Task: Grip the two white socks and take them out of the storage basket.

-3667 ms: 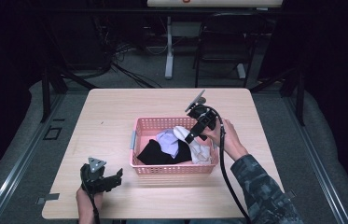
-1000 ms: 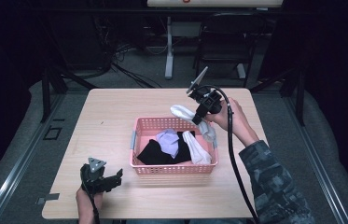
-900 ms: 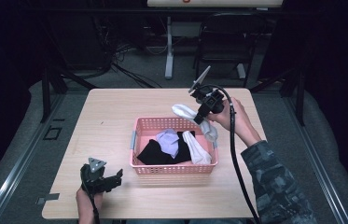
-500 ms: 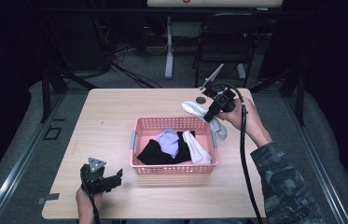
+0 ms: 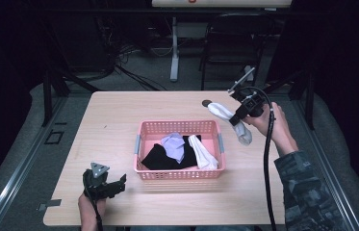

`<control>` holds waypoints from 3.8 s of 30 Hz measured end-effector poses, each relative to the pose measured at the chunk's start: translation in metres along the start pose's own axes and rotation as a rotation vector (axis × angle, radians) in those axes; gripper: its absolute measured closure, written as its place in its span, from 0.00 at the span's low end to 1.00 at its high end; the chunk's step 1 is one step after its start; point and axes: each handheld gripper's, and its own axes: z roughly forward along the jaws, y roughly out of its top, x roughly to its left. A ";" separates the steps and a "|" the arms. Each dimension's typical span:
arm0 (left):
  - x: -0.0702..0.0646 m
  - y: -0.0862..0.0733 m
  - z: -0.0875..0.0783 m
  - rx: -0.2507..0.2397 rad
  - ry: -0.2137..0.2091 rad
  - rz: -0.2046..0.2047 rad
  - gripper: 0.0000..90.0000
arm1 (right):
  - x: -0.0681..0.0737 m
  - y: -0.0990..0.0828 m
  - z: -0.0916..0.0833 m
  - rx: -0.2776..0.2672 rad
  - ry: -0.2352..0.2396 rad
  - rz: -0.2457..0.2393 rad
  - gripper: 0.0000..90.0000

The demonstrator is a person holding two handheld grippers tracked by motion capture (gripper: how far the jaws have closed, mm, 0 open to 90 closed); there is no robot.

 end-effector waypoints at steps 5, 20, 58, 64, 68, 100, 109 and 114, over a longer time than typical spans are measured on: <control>0.000 0.000 0.000 0.000 0.000 0.000 0.17 | -0.015 -0.012 0.003 0.007 -0.020 0.034 0.94; 0.003 -0.001 0.001 0.001 0.009 -0.021 0.17 | -0.042 -0.035 0.017 0.021 -0.050 0.104 0.94; 0.000 0.000 0.002 0.002 0.012 -0.023 0.17 | -0.065 -0.078 0.114 0.119 -0.061 0.217 0.76; -0.001 0.001 0.002 -0.005 0.004 -0.018 0.17 | -0.062 -0.082 0.111 0.092 -0.050 0.239 0.41; 0.001 0.001 0.002 -0.009 0.010 -0.025 0.17 | -0.057 -0.081 0.099 0.062 -0.026 0.212 0.26; 0.001 0.000 0.003 0.001 0.001 -0.017 0.17 | 0.024 -0.010 0.014 -0.040 -0.026 -0.059 0.01; 0.001 0.001 0.002 -0.007 0.001 -0.011 0.17 | 0.049 0.013 0.025 -0.045 0.019 -0.121 0.08; 0.002 0.001 0.001 -0.009 0.003 -0.013 0.17 | 0.053 0.021 0.040 -0.029 0.049 -0.132 0.12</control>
